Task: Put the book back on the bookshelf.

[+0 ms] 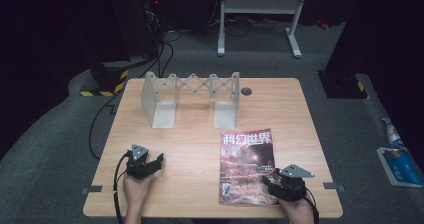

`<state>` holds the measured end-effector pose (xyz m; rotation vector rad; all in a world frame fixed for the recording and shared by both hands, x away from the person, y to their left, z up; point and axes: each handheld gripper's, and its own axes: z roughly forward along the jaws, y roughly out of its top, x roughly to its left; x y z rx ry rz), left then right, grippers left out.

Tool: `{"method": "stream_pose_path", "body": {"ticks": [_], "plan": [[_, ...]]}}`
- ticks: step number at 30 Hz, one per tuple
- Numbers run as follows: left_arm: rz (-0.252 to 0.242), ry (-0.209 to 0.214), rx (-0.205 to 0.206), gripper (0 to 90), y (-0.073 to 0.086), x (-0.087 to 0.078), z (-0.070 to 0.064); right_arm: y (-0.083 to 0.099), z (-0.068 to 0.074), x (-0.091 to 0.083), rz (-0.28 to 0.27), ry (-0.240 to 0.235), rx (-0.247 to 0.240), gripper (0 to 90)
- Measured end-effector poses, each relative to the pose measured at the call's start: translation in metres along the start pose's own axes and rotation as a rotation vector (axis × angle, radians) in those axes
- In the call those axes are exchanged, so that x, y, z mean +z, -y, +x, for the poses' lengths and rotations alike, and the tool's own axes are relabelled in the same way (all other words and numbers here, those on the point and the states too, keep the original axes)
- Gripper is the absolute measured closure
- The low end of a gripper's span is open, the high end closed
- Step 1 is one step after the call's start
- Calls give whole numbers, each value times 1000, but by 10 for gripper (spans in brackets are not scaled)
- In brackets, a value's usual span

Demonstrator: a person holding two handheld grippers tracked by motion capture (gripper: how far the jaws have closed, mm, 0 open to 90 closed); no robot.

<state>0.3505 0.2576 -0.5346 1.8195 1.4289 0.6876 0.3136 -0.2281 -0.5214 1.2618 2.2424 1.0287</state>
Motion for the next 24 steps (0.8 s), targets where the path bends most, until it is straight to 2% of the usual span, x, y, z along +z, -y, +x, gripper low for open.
{"method": "stream_pose_path", "body": {"ticks": [11,24], "plan": [[1,0,2,341,0,0,0,-8,12,10,-1,-21,-19,386],[2,-14,15,340,0,1,-3,-13,23,20,-14,-41,-11,386]]}}
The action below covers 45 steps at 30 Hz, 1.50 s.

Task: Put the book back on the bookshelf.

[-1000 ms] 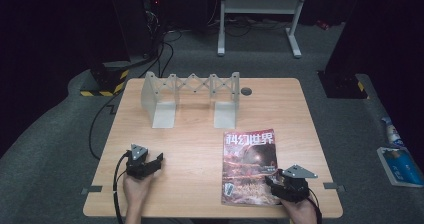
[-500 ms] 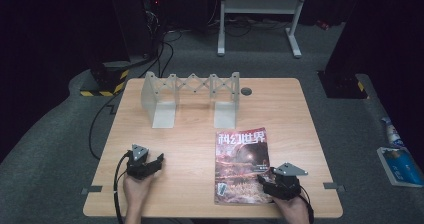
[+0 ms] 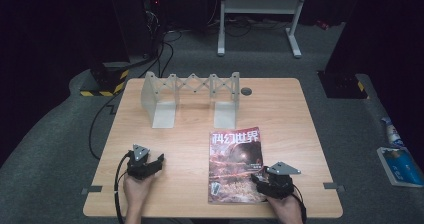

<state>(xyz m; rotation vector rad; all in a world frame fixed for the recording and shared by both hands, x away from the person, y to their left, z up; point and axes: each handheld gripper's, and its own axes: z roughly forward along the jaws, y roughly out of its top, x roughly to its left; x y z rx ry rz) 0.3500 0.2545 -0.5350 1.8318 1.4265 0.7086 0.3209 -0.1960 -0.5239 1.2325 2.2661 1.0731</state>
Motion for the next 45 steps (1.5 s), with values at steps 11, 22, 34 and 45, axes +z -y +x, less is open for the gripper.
{"method": "stream_pose_path", "body": {"ticks": [11,22,34,45], "plan": [[0,1,3,340,0,1,0,-5,10,9,-10,-16,-12,385],[-3,31,-10,339,-1,0,0,-12,25,19,-13,-28,-22,385],[-23,141,-64,333,-9,3,-8,-16,36,27,-27,-48,-34,385],[-31,280,-9,333,-29,5,-48,-16,36,27,-31,-51,-40,383]]}}
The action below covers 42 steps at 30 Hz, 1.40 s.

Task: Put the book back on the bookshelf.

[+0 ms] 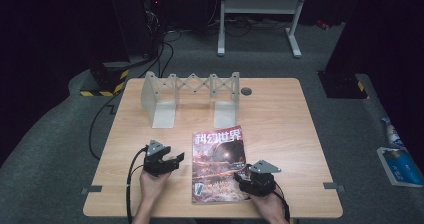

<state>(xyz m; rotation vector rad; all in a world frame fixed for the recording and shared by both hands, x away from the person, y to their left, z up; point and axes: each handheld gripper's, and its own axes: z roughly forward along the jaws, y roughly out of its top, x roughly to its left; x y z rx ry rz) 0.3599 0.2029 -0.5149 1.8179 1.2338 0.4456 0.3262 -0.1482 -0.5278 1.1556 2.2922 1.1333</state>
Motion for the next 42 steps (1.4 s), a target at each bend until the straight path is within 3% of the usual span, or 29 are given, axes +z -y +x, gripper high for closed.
{"method": "stream_pose_path", "body": {"ticks": [5,14,20,30,34,42], "plan": [[0,50,-9,333,-4,10,-12,0,0,0,-4,2,-12,383],[13,79,-2,334,-8,27,-30,-1,-2,0,-1,-10,-17,396],[16,33,5,338,-7,34,-33,-3,-5,-2,4,-11,-30,422],[46,37,31,341,-3,44,-38,-23,-23,-4,23,-29,-2,456],[46,19,54,344,-2,45,-40,-35,-33,3,53,-41,10,467],[39,11,57,350,-1,45,-41,-61,-53,27,99,-71,49,441]]}}
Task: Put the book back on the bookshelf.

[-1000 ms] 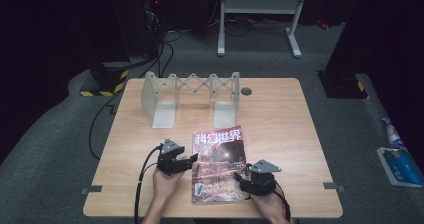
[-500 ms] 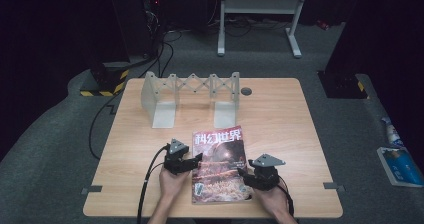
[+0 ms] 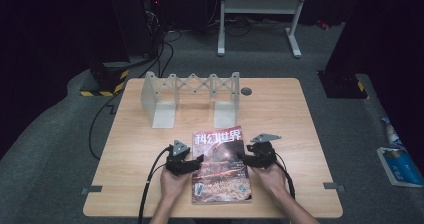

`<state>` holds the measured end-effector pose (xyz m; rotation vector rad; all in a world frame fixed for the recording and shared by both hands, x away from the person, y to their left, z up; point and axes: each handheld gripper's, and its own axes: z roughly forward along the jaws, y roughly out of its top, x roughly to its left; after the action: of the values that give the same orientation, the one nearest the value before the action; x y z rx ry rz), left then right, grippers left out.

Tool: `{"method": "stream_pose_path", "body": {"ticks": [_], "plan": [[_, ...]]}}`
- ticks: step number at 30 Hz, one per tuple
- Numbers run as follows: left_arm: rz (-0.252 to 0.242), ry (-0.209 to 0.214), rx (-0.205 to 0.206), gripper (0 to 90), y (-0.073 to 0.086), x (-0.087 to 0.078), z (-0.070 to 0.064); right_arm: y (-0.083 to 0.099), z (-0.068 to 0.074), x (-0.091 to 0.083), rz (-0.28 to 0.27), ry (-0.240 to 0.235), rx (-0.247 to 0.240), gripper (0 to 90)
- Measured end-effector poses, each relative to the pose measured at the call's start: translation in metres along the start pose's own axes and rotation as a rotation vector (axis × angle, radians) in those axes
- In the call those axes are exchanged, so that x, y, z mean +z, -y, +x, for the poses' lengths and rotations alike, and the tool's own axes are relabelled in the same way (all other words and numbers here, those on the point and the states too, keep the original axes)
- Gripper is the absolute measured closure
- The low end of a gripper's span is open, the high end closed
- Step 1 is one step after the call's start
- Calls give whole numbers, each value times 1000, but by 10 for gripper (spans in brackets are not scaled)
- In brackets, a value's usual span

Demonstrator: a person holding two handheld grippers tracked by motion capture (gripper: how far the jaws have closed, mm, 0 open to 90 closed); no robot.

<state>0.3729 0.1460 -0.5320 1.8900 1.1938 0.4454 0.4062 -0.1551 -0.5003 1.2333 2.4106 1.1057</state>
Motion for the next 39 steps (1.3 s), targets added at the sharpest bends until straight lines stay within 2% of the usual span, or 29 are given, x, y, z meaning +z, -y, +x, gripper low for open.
{"method": "stream_pose_path", "body": {"ticks": [4,9,11,16,25,29,33,39], "plan": [[1,-5,15,350,0,0,-1,-13,-8,7,13,0,26,418],[-4,-3,12,350,1,1,-2,-26,-13,17,38,7,41,394],[-3,0,16,351,1,1,-2,-28,-13,22,33,23,49,381],[-1,2,17,350,1,0,-2,-30,-15,36,79,27,70,354],[-4,6,26,356,1,1,-3,-32,-13,42,112,19,92,316],[-5,9,28,360,1,2,-4,-32,-9,43,111,25,76,309],[-6,14,40,363,0,3,-5,-31,-9,41,100,19,100,351],[-5,10,44,363,0,3,-6,-30,-8,40,93,21,99,374]]}}
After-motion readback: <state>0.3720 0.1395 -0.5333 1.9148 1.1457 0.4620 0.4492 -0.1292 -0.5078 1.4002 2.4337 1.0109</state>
